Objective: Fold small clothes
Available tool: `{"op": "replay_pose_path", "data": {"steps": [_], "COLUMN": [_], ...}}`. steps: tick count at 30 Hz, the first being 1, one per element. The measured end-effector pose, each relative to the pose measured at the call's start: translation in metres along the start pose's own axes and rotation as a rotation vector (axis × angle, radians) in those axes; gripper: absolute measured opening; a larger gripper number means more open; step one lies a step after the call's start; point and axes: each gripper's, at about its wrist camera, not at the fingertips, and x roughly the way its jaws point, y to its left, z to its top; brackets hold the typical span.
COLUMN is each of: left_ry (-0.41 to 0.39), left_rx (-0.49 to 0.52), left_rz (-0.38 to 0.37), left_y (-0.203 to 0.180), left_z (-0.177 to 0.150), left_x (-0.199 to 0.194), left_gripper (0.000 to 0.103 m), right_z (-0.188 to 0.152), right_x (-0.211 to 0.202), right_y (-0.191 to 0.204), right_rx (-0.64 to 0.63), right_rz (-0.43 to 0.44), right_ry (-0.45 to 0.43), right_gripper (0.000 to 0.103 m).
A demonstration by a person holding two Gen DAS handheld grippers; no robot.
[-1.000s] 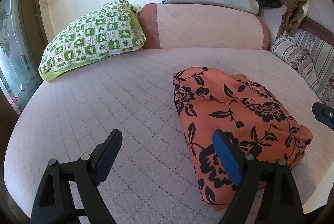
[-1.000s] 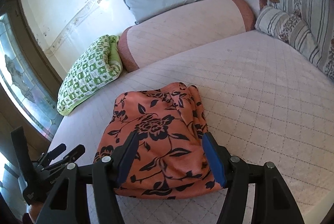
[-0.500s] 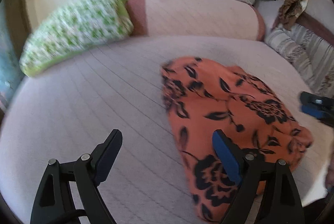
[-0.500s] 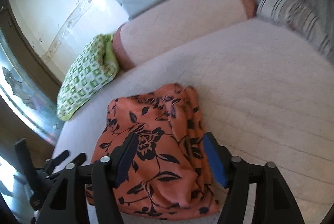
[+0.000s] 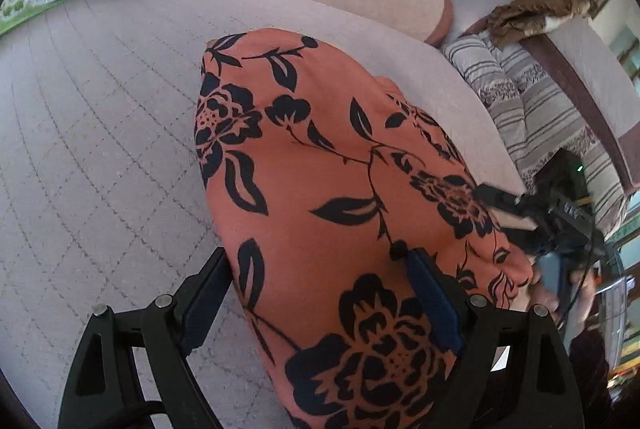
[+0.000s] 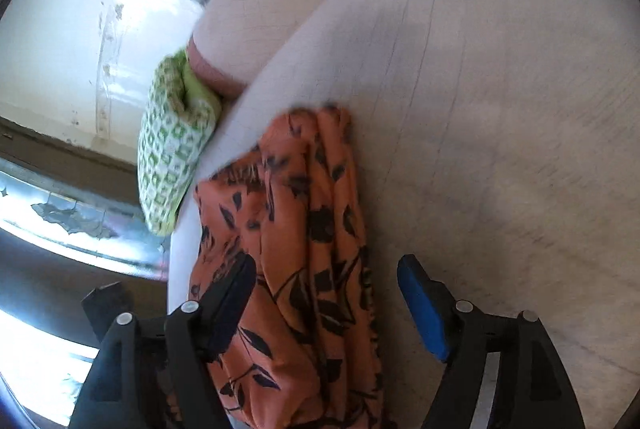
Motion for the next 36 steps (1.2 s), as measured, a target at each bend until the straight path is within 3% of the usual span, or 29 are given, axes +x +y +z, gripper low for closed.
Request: {"op": "replay_pose_path", "data": {"steps": [8,12,13,15,19,21,24,26,36], "left_ry": [0.006,0.0,-0.003,-0.015,-0.044,-0.058,-0.084,-0.091,-0.232], "left_rx": [0.028,0.038,0.034,0.022,0.014,0.022,0.015,0.002,0.012], "left_rz": [-0.023,-0.017,-0.02,-0.029,-0.021,-0.01,-0.006,-0.013,0.099], "left_y": [0.001,-0.001,-0.001,-0.002,-0.002,-0.005,-0.002,0.0,0.012], "left_z": [0.002,0.004,0.004,0.005,0.004,0.005,0.005,0.005,-0.005], "left_x": [0.008,0.014,0.014,0.013,0.004,-0.001,-0.01,-0.018,-0.093], "left_gripper": [0.088,0.088,0.088,0.087,0.07,0.052,0.044,0.042,0.042], "right_z": [0.005,0.0,-0.002,-0.004,-0.01,-0.013,-0.016,-0.019,-0.036], "right_x": [0.032,0.044,0.044,0.044,0.041,0.038,0.03,0.025,0.023], "right_y": [0.008,0.024,0.024,0.023,0.029,0.039,0.055,0.066,0.129], "right_rx": [0.013,-0.045,-0.047,-0.03,-0.06,-0.084,-0.108,-0.128,-0.21], "right_rz": [0.12,0.097,0.092,0.083,0.077,0.073,0.088,0.098,0.204], "right_ry": [0.06,0.065,0.061,0.049,0.029,0.01,-0.023,-0.041,-0.081], "right_gripper": [0.079,0.08,0.078,0.063,0.051,0.049,0.048,0.048,0.048]}}
